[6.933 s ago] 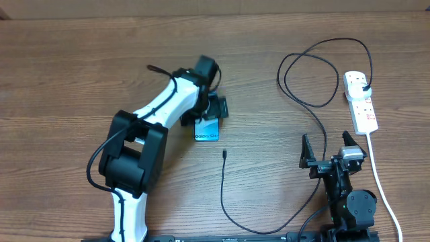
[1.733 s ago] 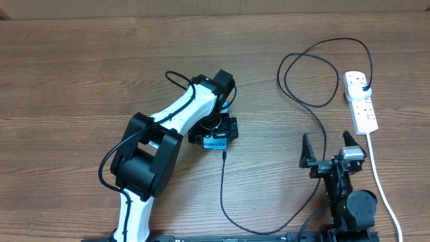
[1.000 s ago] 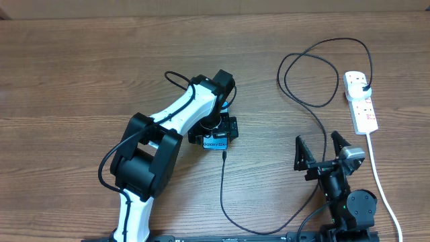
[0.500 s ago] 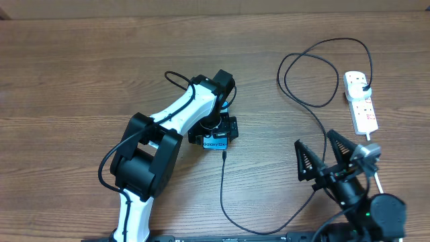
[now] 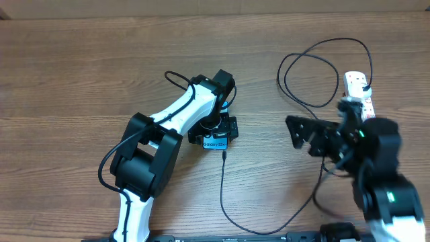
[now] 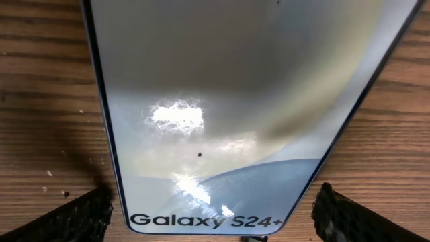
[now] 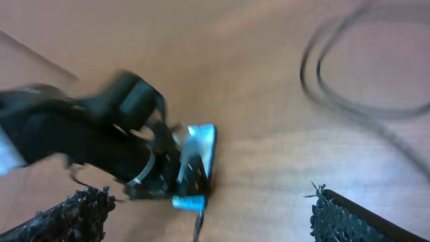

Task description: Plug charger to phone and switch on socket

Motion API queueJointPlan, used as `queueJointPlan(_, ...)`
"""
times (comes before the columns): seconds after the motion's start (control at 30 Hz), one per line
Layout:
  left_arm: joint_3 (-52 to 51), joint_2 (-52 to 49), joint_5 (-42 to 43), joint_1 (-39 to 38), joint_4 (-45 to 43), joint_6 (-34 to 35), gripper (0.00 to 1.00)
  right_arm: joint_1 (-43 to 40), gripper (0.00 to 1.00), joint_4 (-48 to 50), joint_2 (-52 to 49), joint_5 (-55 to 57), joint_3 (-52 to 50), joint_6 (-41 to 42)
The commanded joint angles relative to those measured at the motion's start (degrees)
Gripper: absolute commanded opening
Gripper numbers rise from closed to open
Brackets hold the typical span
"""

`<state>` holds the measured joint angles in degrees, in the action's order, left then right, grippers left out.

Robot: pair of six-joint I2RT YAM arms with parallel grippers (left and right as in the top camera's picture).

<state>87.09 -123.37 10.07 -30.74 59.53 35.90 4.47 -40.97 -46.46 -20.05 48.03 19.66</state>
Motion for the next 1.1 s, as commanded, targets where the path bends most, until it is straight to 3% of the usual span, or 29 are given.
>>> queueJointPlan(0.0,-4.4,-7.6,0.0,0.3,-3.2,-1.6,1.0,-0.4,1.0,1.8,-6.6,-6.9,0.9,1.6)
queueJointPlan(0.17,-4.4,-7.6,0.1,0.3,-3.4,-1.6,1.0,-0.4,1.0,4.5,-17.0,-13.9,0.9,1.7)
queueJointPlan(0.33,-4.4,-7.6,0.0,0.3,-3.5,-1.6,1.0,-0.3,0.76,6.6,-26.4,-14.1,0.7,-0.2)
queueJointPlan(0.47,-4.4,-7.6,0.1,0.3,-3.5,-1.6,1.0,0.4,0.68,6.9,-32.6,-14.1,0.7,-0.2)
queueJointPlan(0.87,-4.4,-7.6,0.1,0.3,-3.4,-1.6,1.0,2.7,0.78,11.1,-39.1,-14.0,-1.0,-0.2)
queueJointPlan(1.07,-4.4,-7.6,0.1,0.3,-3.4,-1.6,1.0,2.7,0.89,11.1,-39.1,-13.9,-1.1,-0.2)
